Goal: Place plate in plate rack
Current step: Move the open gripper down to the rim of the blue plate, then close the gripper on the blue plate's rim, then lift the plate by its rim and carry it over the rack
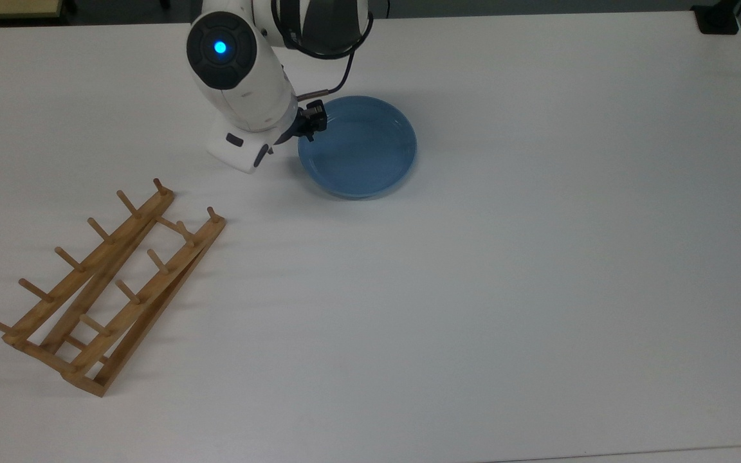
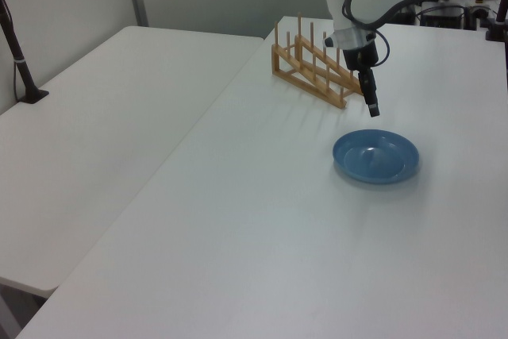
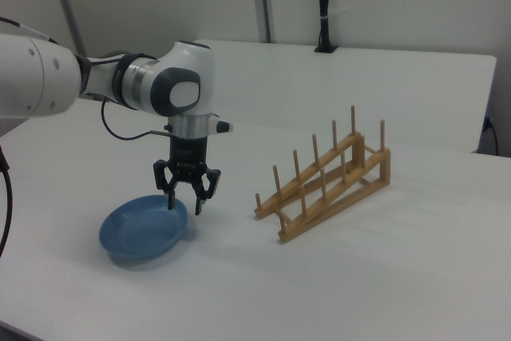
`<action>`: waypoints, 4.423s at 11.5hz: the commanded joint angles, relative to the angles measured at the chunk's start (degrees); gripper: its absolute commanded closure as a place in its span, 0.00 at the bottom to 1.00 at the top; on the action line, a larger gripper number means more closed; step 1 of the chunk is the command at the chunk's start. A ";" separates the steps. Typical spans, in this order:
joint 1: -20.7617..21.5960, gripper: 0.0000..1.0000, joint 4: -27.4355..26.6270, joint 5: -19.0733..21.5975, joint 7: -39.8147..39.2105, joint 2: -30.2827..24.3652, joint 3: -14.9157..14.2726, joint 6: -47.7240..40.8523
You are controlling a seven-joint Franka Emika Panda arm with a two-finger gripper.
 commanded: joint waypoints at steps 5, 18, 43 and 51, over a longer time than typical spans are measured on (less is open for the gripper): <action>1.51 0.48 -2.13 1.07 -0.80 1.71 -0.72 6.55; 4.85 0.94 -2.83 1.07 1.05 4.36 -0.72 10.77; 3.18 1.00 7.54 7.13 -26.19 -4.87 -20.31 43.10; -1.04 1.00 7.45 12.93 -28.39 1.01 -20.75 55.85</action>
